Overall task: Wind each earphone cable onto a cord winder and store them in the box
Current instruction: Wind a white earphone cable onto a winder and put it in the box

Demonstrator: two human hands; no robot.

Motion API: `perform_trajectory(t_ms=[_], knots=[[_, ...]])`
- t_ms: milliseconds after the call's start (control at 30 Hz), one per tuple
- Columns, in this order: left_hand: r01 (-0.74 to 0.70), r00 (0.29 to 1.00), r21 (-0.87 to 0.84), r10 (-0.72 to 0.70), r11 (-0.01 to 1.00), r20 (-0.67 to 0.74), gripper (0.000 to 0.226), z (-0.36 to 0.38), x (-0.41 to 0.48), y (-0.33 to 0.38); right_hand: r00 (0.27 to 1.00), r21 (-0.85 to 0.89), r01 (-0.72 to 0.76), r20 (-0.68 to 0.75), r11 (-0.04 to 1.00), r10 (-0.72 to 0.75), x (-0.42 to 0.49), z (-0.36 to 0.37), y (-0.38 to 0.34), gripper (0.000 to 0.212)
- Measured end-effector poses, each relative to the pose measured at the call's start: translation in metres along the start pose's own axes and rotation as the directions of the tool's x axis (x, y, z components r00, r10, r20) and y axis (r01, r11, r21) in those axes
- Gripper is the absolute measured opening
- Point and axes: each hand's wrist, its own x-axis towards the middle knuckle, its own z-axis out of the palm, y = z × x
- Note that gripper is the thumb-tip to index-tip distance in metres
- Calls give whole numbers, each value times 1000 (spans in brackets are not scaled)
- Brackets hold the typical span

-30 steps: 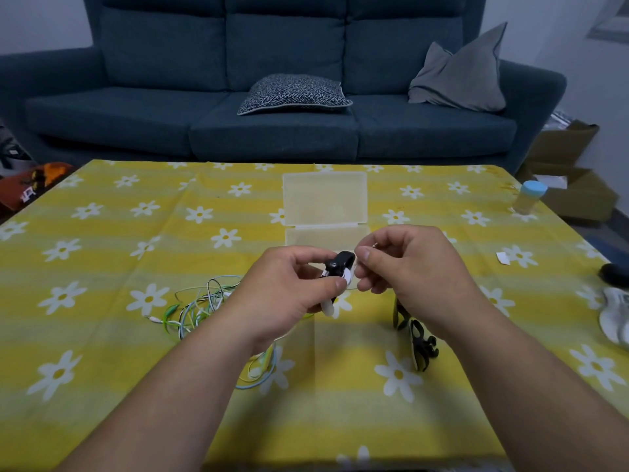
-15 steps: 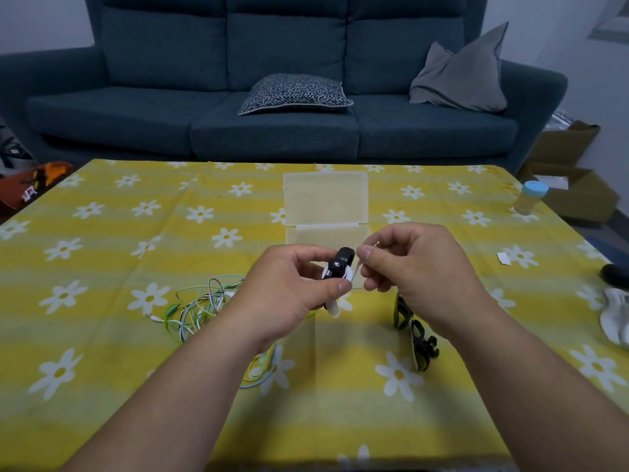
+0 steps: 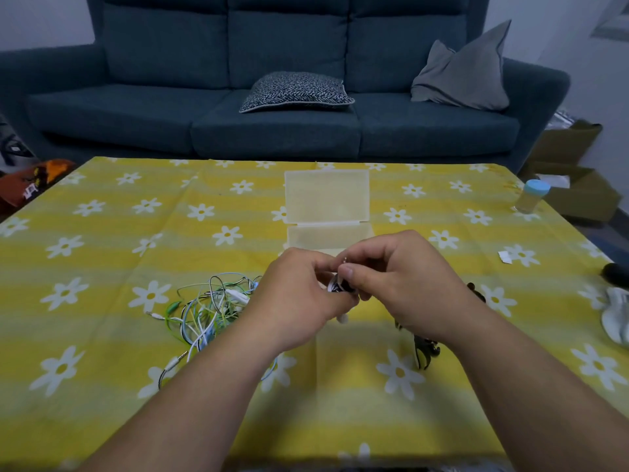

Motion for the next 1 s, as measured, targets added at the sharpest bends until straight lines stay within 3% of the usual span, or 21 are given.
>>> perform_trajectory(t_ms=[267,533,733,1000], knots=[[44,998,-64,-47,997,-46,17,1,-1,2,997,69,8,-71,998,-4,2,-2,3,18],[54,997,-90,-58,994,-45,17,8,-2,3,997,-154,52,-55,987,-61,1,4,5,23],[45,998,-177,-51,983,-34,13,13,-3,4,987,-55,-16,-162,998,7,1,4,4,9],[60,996,-223,-75,973,-57,11,16,-2,5,988,-14,-7,-155,1000,5,3,5,8,24]])
